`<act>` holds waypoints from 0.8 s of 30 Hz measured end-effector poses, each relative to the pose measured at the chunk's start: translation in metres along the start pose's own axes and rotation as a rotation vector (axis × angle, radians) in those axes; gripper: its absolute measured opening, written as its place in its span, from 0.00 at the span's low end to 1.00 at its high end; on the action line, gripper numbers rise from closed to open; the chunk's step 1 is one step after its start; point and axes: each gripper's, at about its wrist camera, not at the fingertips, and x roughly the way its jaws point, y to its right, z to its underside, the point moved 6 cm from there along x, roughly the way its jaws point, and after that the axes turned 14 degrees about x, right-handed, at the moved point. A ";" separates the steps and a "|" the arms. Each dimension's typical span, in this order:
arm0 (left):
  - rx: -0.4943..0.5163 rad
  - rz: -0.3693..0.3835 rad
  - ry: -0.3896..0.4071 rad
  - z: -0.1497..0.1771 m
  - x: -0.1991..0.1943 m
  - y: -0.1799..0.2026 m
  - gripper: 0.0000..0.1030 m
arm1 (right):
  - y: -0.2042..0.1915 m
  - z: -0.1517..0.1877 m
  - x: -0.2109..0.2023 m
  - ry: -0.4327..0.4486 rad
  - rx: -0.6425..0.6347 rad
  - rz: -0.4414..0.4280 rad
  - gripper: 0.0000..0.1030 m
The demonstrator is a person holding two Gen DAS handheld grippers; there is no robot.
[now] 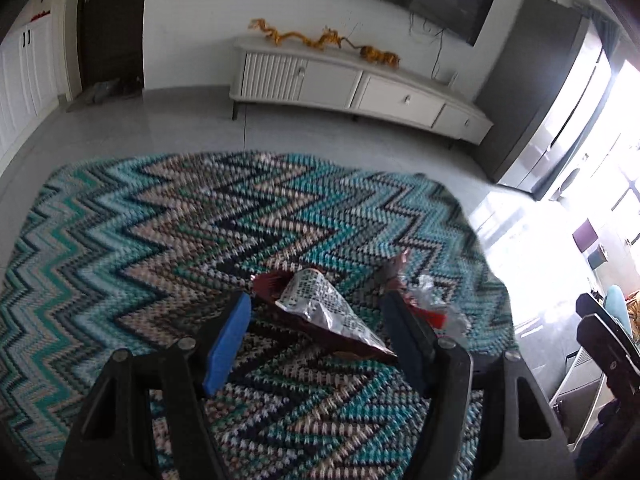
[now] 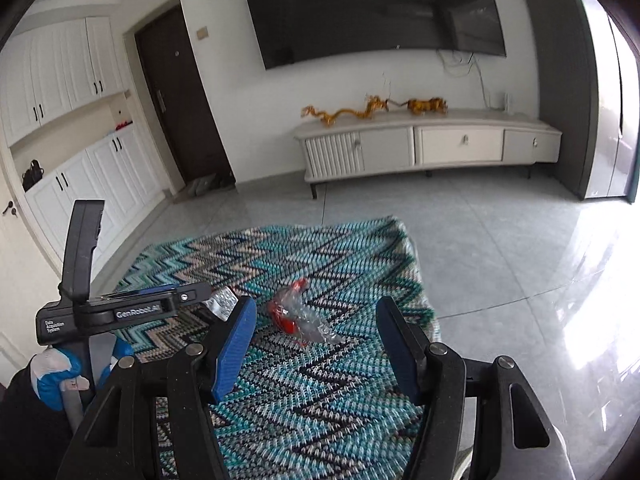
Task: Collect trash
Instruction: 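Grasp the silver-and-red wrapper with the left tool while the right tool grasps the clear red-tinged bag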
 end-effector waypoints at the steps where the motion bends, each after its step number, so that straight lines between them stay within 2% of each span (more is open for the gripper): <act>1: 0.001 -0.006 -0.011 0.002 0.010 0.000 0.65 | -0.001 0.000 0.009 -0.013 -0.005 0.000 0.58; 6: 0.014 -0.021 -0.032 0.010 0.041 -0.003 0.65 | -0.001 0.014 0.058 -0.092 -0.031 -0.004 0.58; 10: 0.017 -0.008 -0.016 0.017 0.049 -0.003 0.63 | -0.002 0.022 0.087 -0.136 -0.035 -0.013 0.58; 15: 0.037 -0.010 0.026 0.021 0.050 0.001 0.52 | -0.006 0.026 0.117 -0.179 -0.045 -0.024 0.55; 18: 0.047 -0.015 0.035 0.021 0.049 0.005 0.46 | -0.004 0.031 0.129 -0.206 -0.035 -0.025 0.41; 20: 0.050 -0.007 0.042 0.022 0.047 0.006 0.41 | -0.005 0.038 0.131 -0.225 -0.028 -0.037 0.22; 22: 0.049 0.001 0.046 0.022 0.046 0.007 0.36 | -0.006 0.040 0.128 -0.232 -0.027 -0.051 0.11; 24: 0.055 -0.003 0.055 0.023 0.041 0.010 0.31 | -0.007 0.041 0.122 -0.225 -0.024 -0.062 0.08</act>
